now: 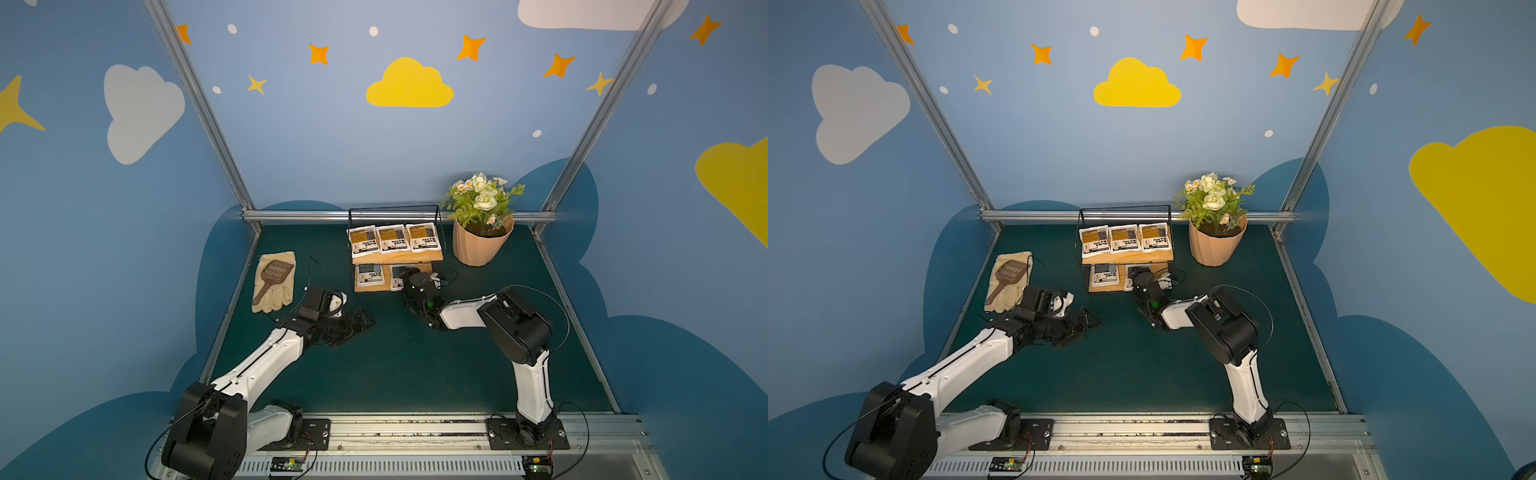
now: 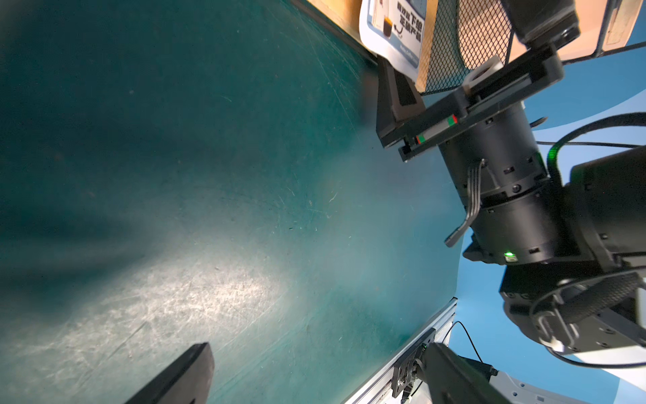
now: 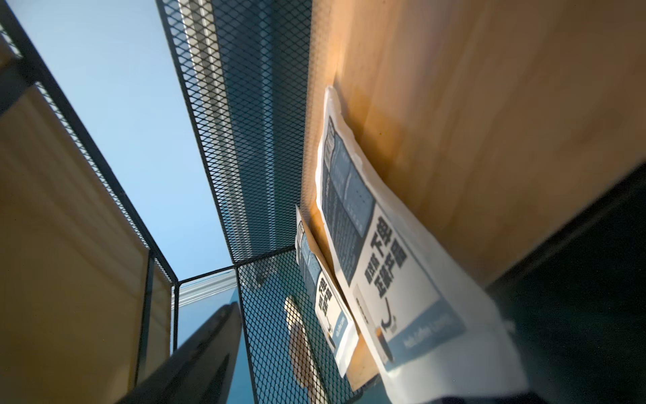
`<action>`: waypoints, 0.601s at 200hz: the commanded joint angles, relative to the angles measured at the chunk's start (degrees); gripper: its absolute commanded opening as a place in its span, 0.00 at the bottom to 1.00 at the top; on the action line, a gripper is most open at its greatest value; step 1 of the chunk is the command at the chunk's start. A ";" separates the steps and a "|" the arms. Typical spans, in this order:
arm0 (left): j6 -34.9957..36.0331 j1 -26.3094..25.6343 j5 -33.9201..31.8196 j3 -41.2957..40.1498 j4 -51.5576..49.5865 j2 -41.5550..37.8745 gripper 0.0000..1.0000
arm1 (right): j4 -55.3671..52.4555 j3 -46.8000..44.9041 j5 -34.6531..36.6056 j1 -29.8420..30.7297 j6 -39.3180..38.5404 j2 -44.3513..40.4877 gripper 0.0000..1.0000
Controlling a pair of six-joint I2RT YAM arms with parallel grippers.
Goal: Place the bagged coffee beans on the shelf by color
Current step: Place the bagged coffee beans on the shelf.
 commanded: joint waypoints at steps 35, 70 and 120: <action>-0.18 0.25 0.64 -1.14 0.56 -1.18 1.00 | -16.36 0.55 -2.84 0.13 -1.73 -2.89 0.84; -0.12 0.26 0.63 -1.31 0.71 -1.28 1.00 | -12.03 -1.28 -4.27 0.13 -1.10 -1.59 0.82; -0.14 0.25 0.66 -1.92 0.94 -1.56 1.00 | -8.70 -2.69 -7.00 0.36 -2.31 -3.18 0.80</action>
